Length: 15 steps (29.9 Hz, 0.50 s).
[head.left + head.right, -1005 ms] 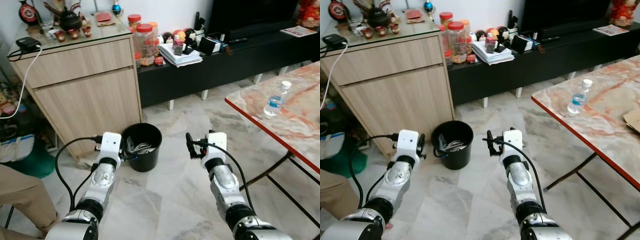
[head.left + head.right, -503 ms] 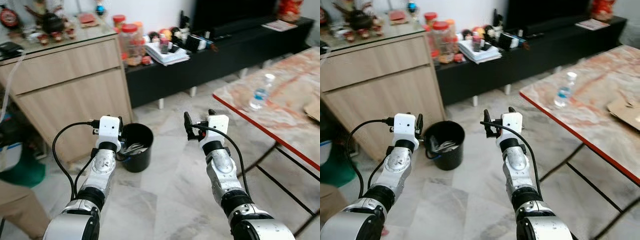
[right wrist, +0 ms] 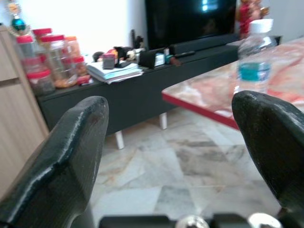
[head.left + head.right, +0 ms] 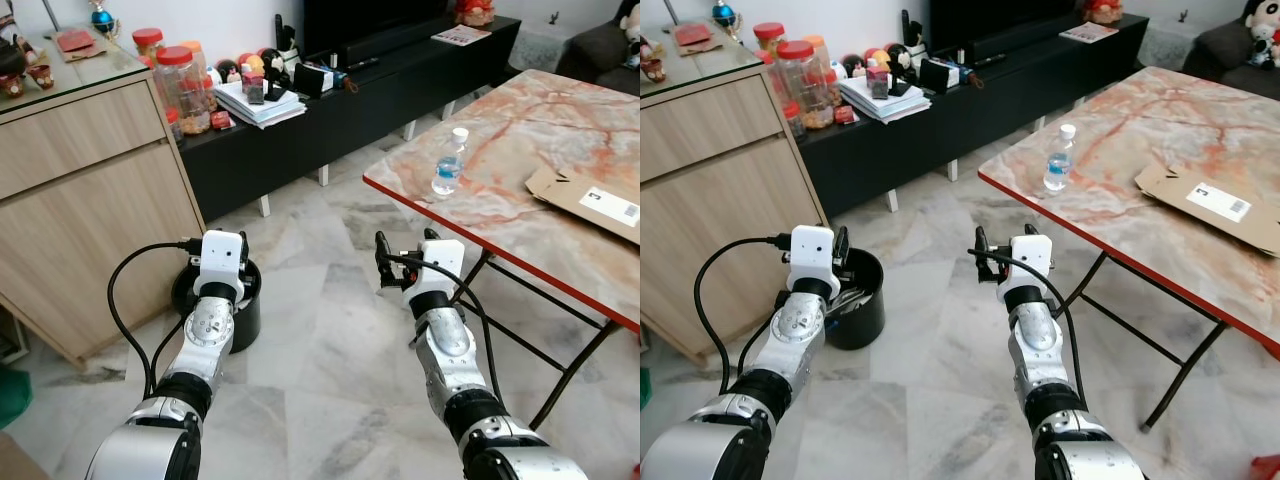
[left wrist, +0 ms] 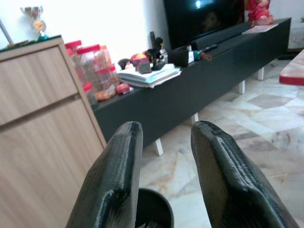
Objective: Picking trash to rubbish bin
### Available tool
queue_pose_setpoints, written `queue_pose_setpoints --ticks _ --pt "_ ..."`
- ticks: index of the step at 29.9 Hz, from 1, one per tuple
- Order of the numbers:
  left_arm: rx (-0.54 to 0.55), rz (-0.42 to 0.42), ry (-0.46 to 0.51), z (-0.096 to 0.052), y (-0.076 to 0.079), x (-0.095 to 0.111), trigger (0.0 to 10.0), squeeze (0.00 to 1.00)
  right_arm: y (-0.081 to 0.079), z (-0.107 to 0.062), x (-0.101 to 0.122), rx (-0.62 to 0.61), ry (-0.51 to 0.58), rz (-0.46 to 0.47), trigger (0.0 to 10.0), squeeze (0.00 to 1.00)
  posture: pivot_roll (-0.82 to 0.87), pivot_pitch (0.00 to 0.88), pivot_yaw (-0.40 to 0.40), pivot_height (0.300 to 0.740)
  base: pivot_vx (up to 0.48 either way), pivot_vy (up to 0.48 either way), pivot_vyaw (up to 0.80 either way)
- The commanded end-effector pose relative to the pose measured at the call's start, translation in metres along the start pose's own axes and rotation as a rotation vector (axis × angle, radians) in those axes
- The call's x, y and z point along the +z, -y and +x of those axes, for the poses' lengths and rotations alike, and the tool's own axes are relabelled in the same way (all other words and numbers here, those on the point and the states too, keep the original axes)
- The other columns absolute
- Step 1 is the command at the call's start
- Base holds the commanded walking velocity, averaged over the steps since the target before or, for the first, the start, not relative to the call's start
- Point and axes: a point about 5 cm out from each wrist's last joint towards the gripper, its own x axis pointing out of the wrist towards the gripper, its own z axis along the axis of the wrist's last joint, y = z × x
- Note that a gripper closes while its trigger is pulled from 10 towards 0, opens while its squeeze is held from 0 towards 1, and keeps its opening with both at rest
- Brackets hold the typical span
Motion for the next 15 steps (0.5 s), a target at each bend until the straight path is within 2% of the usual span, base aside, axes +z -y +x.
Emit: queue_pose_setpoints --ticks 1,6,15 --pt "0.006 0.018 0.007 0.0044 -0.0010 0.0043 10.0 0.00 0.0009 0.0068 0.0126 -0.002 0.056 -0.006 10.0 0.00 -0.06 0.000 0.018 0.740 0.000 -0.480 -0.80" --pt "0.002 0.016 0.006 0.0042 -0.0005 0.0040 10.0 0.00 -0.0029 0.0049 0.0100 0.006 0.050 -0.011 10.0 0.00 -0.06 0.000 0.015 0.740 0.000 -0.480 -0.80" --pt "0.005 0.006 0.009 0.0026 -0.0027 0.0028 10.0 0.00 -0.0057 0.0034 0.0082 0.021 0.045 -0.016 10.0 0.00 -0.07 0.000 0.015 0.740 0.000 0.000 -0.80"
